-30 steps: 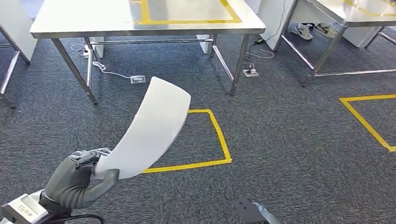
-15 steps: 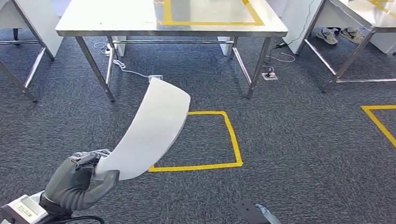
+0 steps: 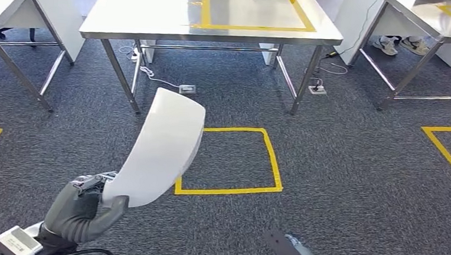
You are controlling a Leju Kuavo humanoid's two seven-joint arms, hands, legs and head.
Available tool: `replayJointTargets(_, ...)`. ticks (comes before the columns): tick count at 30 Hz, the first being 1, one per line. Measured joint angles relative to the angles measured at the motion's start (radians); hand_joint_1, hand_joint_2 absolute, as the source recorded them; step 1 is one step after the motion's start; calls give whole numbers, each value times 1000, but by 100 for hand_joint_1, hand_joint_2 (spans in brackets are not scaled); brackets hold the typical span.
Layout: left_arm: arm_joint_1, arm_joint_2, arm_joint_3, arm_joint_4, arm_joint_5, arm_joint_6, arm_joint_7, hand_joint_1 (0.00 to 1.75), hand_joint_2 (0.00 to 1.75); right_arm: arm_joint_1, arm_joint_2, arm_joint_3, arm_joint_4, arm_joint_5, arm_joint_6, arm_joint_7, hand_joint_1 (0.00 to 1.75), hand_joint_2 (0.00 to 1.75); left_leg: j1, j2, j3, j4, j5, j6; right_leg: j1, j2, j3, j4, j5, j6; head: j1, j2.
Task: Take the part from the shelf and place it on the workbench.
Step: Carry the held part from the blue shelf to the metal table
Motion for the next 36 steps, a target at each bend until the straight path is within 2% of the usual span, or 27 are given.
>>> replayJointTargets(1, 13, 3, 0, -3, 4, 11, -8, 175, 175, 5, 1, 3, 0, 4, 0, -4, 0, 0, -1, 0, 0, 0, 0, 2, 0, 0, 1, -2, 1, -5, 0, 0)
replayJointTargets(2, 25, 6, 0, -5, 4, 21, -15, 175, 175, 7, 3, 7, 0, 10, 3, -8, 0, 0, -1, 0, -1, 0, 0, 4, 0, 0, 2, -4, 4, -2, 0, 0)
replayJointTargets(8, 39, 24, 0, -33, -15, 64, -21, 175, 175, -50, 19, 24, 0, 27, 36, -19, 0, 0, -2, 2, -2, 2, 0, 11, -1, 1, 5, -15, 11, 21, 0, 0)
replayJointTargets(10, 37, 29, 0, -46, -22, 66, -15, 175, 175, -65, 27, 26, 0, 28, 40, -19, 0, 0, -2, 1, -2, 2, 1, 11, -1, 0, 5, -16, 12, 25, 0, 0)
replayJointTargets(21, 17, 42, 0, -67, -39, 66, 3, 175, 175, -87, 45, 29, 1, 14, 48, -20, 0, 0, -1, 1, -1, 1, 3, 8, 0, 0, 2, -11, 12, 25, 0, 0)
replayJointTargets(36, 2, 37, 7, -50, -39, 63, 16, 175, 175, -66, 45, 11, 17, 0, 42, -20, 0, 0, 0, 1, -1, 0, 3, 7, 1, 1, 2, -11, 11, 24, 0, 0)
